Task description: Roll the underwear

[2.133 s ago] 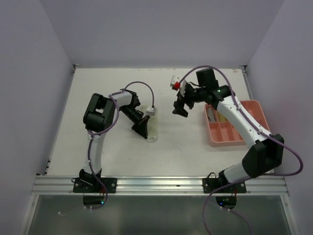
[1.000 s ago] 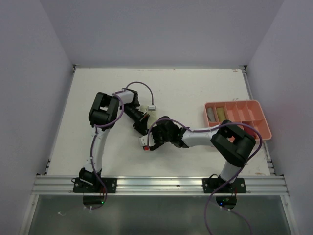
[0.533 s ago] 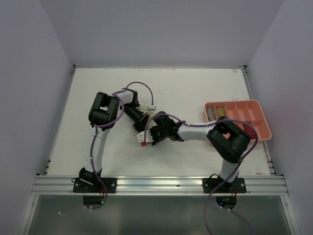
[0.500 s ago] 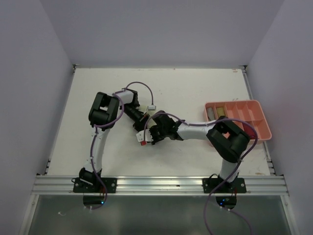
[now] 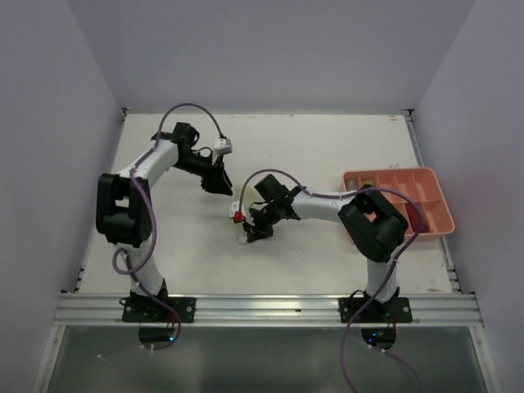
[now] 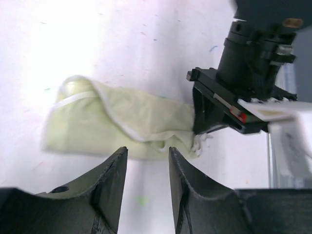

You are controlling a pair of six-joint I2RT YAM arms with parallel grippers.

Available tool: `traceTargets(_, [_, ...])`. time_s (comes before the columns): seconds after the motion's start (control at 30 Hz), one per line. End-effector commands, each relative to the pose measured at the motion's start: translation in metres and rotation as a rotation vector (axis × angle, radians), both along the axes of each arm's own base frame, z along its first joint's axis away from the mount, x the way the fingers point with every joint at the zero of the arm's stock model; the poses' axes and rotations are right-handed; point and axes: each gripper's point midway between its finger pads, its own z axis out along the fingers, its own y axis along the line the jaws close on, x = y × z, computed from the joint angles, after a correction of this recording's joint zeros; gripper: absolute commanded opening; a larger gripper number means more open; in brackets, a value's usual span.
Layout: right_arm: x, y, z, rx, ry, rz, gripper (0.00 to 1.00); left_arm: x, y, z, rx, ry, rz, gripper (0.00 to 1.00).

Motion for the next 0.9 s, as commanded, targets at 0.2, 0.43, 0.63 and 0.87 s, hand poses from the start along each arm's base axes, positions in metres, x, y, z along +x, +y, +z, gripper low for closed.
traceTargets(0.2, [0.005, 0.000, 0.002, 0.027, 0.661, -0.211, 0.00, -0.019, 0.059, 0.027, 0.149, -0.538, 0.170, 0.46])
traceTargets(0.43, [0.018, 0.011, -0.003, 0.037, 0.906, -0.266, 0.00, -0.060, 0.052, 0.000, 0.265, -0.869, 0.078, 0.46])
traceTargets(0.63, [0.014, 0.010, -0.011, 0.030, 0.969, -0.265, 0.00, -0.082, 0.012, -0.032, 0.231, -0.964, -0.123, 0.47])
traceTargets(0.87, [0.013, 0.010, -0.012, 0.022, 0.976, -0.254, 0.00, -0.086, -0.010, -0.053, 0.191, -0.996, -0.232, 0.49])
